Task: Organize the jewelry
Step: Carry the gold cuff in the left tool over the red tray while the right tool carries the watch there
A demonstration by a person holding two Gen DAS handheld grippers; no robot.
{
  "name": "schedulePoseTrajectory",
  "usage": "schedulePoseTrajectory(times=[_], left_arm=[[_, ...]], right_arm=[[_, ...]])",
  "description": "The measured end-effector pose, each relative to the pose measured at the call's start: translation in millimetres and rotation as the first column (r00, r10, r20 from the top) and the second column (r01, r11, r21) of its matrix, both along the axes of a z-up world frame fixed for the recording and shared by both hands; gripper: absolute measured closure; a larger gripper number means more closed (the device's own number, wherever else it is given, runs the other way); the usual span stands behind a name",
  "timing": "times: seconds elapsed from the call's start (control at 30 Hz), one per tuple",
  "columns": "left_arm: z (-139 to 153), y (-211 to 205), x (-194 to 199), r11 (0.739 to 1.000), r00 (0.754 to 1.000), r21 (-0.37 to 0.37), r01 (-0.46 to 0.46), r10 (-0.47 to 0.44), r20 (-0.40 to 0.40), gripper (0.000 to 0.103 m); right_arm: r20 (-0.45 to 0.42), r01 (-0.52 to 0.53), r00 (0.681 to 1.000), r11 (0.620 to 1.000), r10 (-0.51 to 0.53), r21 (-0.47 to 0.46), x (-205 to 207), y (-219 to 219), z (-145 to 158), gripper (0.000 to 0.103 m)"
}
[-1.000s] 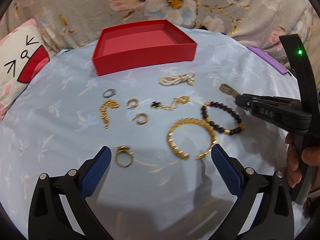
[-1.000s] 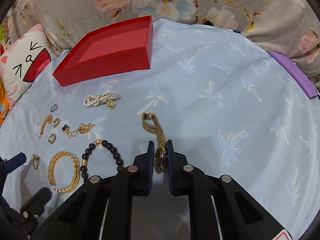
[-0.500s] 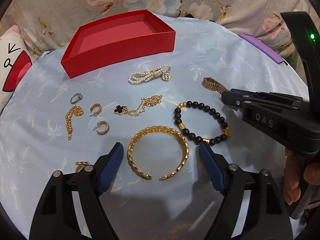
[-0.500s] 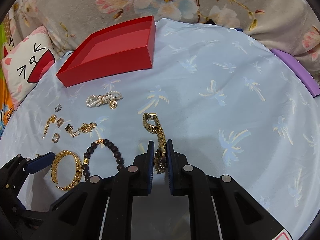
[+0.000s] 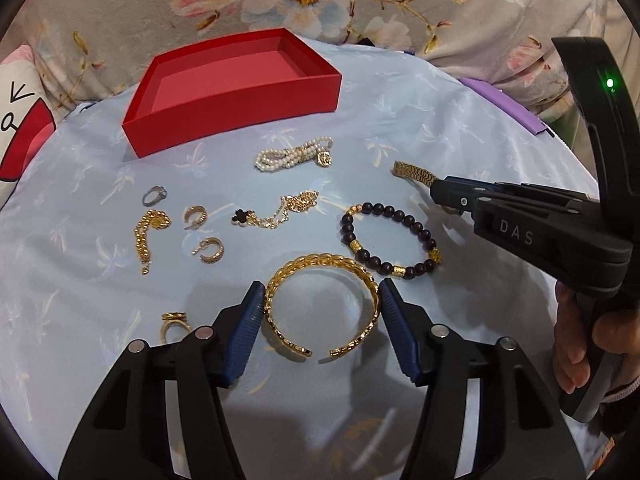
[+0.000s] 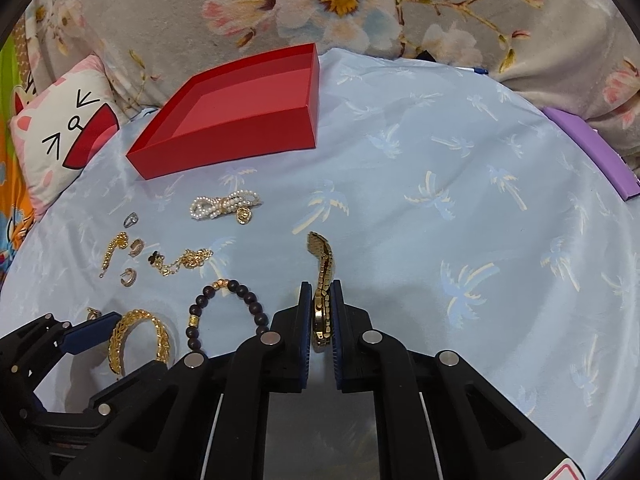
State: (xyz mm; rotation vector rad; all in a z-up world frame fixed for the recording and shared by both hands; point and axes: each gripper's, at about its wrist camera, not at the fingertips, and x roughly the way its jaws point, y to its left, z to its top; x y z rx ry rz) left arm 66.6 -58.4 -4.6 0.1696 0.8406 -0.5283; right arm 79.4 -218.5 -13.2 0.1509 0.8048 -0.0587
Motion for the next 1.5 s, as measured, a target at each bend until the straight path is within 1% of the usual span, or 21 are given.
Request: schedulePoseTrajectory(times=[0.17,0.33,0.4,0.5,0.6,0.7,0.77,0.8,0.87,0.9,0.97,1.0,1.07,1.2,1.27,1.33,1.43,1.5], left_arm=[[18.7,12.0,-6.5,1.000,0.999,-0.029,-0.012,0.013,0.033,0.046],[41.9,28.9,-3.3,0.998,0.996,-0.050,-0.039,0.043,0.076,0.046],[51.6,35.3,4.0,0.997,0.995,-0.057,-0.051,0.056,0.081,0.046],[70.4,45.0,26.5,0.995,0.993,-0.066,-0.075,0.081,0.090,0.046],[90.6,52.1,54.8,0.991,0.987,-0.082,-0.107,0.116,0.115,0.046],[109.4,53.0,90.4,0.987,0.978,-0.092,-0.132,0.144,0.148,0.046],[117.0,47.8,124.9,0.986,0.978,-0.088,-0.140,0.151,0.144,0.046],[118.6,45.2,146.3,0.983,0.977,-0.090,-0.161,0.172,0.129,0.046],[118.2,37.0,181.2,0.984,0.981,-0.082,-0.156,0.164,0.103,0.046],[117.3,34.6,198.3,0.981,0.977,-0.076,-0.180,0.187,0.102,0.046],[113.7,27.4,233.1,0.982,0.978,-0.062,-0.179,0.185,0.097,0.046],[112.0,25.8,249.2,0.976,0.971,-0.055,-0.211,0.215,0.104,0.046],[106.9,18.9,277.8,0.977,0.971,-0.038,-0.212,0.215,0.103,0.046],[90.7,8.4,331.2,0.970,0.966,0.000,-0.244,0.243,0.082,0.046],[83.6,7.9,353.4,0.966,0.965,-0.008,-0.257,0.258,0.051,0.046],[77.4,7.4,368.7,0.961,0.960,-0.009,-0.278,0.278,0.037,0.046],[64.9,7.3,382.3,0.951,0.951,0.020,-0.308,0.307,0.028,0.046],[57.2,7.0,385.6,0.954,0.954,0.023,-0.299,0.300,-0.003,0.046]], right_arm=[[0.029,-0.007,1.000,1.000,0.008,-0.011,-6.6,3.4,12.0,0.095],[0.069,-0.017,0.997,1.000,0.018,-0.014,-13.5,3.8,34.2,0.095],[0.078,-0.025,0.997,1.000,0.026,-0.008,-11.8,2.6,45.9,0.095],[0.088,-0.041,0.995,0.999,0.041,-0.008,-3.5,3.3,65.0,0.095],[0.112,-0.061,0.992,0.998,0.062,-0.015,16.3,6.2,91.4,0.095],[0.125,-0.082,0.988,0.996,0.085,-0.032,52.8,13.7,113.9,0.095],[0.118,-0.109,0.987,0.994,0.108,-0.003,87.7,18.4,121.4,0.095],[0.113,-0.121,0.986,0.993,0.120,0.006,105.5,21.9,123.6,0.095],[0.123,-0.130,0.984,0.991,0.128,0.010,143.9,25.7,129.1,0.095],[0.126,-0.131,0.984,0.991,0.130,0.001,161.2,26.9,130.4,0.095],[0.137,-0.124,0.983,0.992,0.125,-0.011,198.0,27.7,133.6,0.095],[0.135,-0.124,0.983,0.992,0.125,-0.016,215.2,27.8,133.7,0.095],[0.139,-0.115,0.984,0.993,0.116,-0.014,248.3,26.3,131.8,0.095],[0.110,-0.112,0.987,0.994,0.113,-0.021,303.9,24.3,117.6,0.095],[0.087,-0.120,0.989,0.993,0.120,-0.003,326.4,22.8,109.6,0.095],[0.073,-0.117,0.991,0.993,0.117,-0.006,341.2,21.5,102.7,0.095],[0.013,-0.108,0.994,0.993,0.109,-0.042,354.7,20.4,89.9,0.095],[-0.027,-0.107,0.994,0.993,0.105,-0.053,357.0,18.3,81.9,0.095]])
